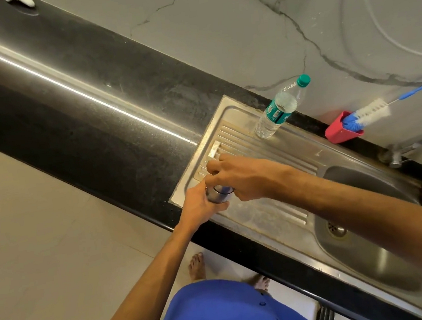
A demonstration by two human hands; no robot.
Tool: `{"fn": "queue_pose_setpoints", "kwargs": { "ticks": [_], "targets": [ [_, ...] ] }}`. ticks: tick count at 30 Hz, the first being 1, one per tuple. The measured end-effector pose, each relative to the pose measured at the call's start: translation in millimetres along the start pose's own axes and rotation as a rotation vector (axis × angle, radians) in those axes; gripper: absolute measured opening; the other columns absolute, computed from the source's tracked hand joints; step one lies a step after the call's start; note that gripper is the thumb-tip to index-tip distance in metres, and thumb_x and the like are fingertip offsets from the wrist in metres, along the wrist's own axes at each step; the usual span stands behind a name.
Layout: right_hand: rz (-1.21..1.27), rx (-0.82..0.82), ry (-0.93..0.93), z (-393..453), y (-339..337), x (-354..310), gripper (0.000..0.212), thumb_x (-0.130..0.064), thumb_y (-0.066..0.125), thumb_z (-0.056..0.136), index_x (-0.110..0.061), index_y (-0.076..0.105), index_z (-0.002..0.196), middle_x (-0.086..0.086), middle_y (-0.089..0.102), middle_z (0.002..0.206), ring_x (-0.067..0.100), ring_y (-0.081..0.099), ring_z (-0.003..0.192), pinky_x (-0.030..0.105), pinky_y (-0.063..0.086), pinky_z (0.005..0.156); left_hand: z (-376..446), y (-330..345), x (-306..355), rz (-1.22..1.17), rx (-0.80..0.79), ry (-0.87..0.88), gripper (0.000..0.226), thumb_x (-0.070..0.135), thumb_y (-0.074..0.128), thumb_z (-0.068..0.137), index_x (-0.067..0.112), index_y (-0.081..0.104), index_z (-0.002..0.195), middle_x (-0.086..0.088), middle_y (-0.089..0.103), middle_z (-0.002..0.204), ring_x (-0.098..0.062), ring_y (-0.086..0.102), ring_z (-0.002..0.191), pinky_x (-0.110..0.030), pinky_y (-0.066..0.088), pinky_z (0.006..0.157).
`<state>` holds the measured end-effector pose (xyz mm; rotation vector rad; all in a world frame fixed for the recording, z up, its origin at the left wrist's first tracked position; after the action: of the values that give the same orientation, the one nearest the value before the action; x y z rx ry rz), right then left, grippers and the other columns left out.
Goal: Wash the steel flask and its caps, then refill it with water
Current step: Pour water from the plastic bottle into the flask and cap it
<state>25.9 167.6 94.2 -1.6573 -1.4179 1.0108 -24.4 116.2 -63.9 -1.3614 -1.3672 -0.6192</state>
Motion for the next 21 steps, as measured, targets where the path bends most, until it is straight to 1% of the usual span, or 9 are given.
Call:
{"fn": "queue_pose_setpoints", "kwargs": {
  "ticks": [2,4,6,9,12,14,17,19,21],
  "targets": [
    [-0.006,0.051,0.111,4,-1,4,0.031,-0.035,0.069,0.09,-0.015,0.063,0.113,0.004,0.059,0.099,0.015,0.058,0.077,0.026,0.048,0.059,0,0,1,-0.001,0.001,0.022,0.046,0.03,0.094,0.069,0.035,0.066,0.105,0.019,0.073,0.086,0.002,0.07,0.083,-0.009,0.049,0.069],
    [-0.014,0.083,0.34,5,-3,16,0.052,-0.06,0.057,0.092,-0.009,0.064,0.094,0.004,0.062,0.079,0.019,0.06,0.062,0.025,0.043,0.049,-1,-1,5,0.006,0.006,0.053,0.047,0.028,0.092,0.071,0.037,0.064,0.108,0.022,0.073,0.086,0.001,0.07,0.084,-0.01,0.051,0.071],
    [0.009,0.101,0.422,5,-8,22,0.073,-0.077,0.049,0.087,-0.007,0.061,0.104,0.006,0.064,0.086,0.023,0.061,0.068,0.033,0.05,0.056,-2,-3,8,-0.011,0.005,0.066,0.048,0.025,0.093,0.073,0.038,0.064,0.109,0.026,0.072,0.086,0.003,0.07,0.085,-0.011,0.053,0.075],
    [0.229,0.018,0.249,-1,-17,11,0.085,-0.053,0.072,0.083,-0.014,0.032,0.146,0.005,0.054,0.122,0.023,0.062,0.082,0.037,0.059,0.071,-1,-1,8,-0.028,-0.006,0.07,0.052,0.021,0.092,0.07,0.045,0.062,0.105,0.022,0.073,0.089,-0.001,0.071,0.084,-0.014,0.052,0.074],
    [-0.093,0.071,0.278,-9,-29,15,0.056,-0.061,0.061,0.089,-0.013,0.057,0.119,0.002,0.067,0.094,0.015,0.06,0.064,0.032,0.055,0.057,-1,-2,10,-0.023,0.0,0.086,0.06,0.023,0.094,0.068,0.043,0.061,0.113,0.024,0.073,0.091,0.002,0.07,0.088,-0.01,0.049,0.074],
    [-0.204,0.163,0.283,-15,-35,20,0.077,-0.084,0.044,0.086,-0.013,0.063,0.108,0.0,0.067,0.083,0.012,0.054,0.056,0.03,0.05,0.053,-1,-1,9,-0.017,-0.009,0.093,0.057,0.024,0.093,0.07,0.041,0.061,0.114,0.022,0.073,0.09,0.003,0.07,0.088,-0.011,0.052,0.076],
    [-0.076,0.061,0.064,-20,-23,14,0.092,-0.061,0.07,0.084,-0.022,0.025,0.154,0.011,0.051,0.133,0.017,0.062,0.08,0.031,0.058,0.063,-1,-2,8,-0.025,0.004,0.102,0.058,0.027,0.095,0.069,0.041,0.064,0.115,0.02,0.074,0.099,0.002,0.07,0.095,-0.017,0.056,0.084],
    [-0.126,0.048,0.03,-20,-8,6,0.069,-0.044,0.069,0.089,-0.025,0.034,0.146,0.011,0.051,0.128,0.016,0.06,0.074,0.031,0.058,0.06,-2,-2,7,-0.026,0.014,0.081,0.059,0.027,0.096,0.068,0.05,0.06,0.109,0.022,0.073,0.096,0.005,0.069,0.093,-0.015,0.054,0.082],
    [-0.087,0.175,0.259,-15,-17,17,0.051,-0.066,0.049,0.096,-0.018,0.054,0.113,0.003,0.065,0.097,0.013,0.055,0.059,0.028,0.048,0.054,-2,1,6,-0.047,0.005,0.081,0.058,0.025,0.095,0.069,0.051,0.06,0.107,0.022,0.074,0.093,0.001,0.071,0.09,-0.014,0.054,0.079]
  ]
}}
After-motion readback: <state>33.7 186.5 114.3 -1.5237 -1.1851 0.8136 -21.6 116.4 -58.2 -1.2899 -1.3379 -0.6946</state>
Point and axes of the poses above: each hand's wrist, its own z-axis towards the middle knuckle, its own y-axis out of the palm, x = y × z, the point moved 8 cm from there along z, towards the middle knuckle
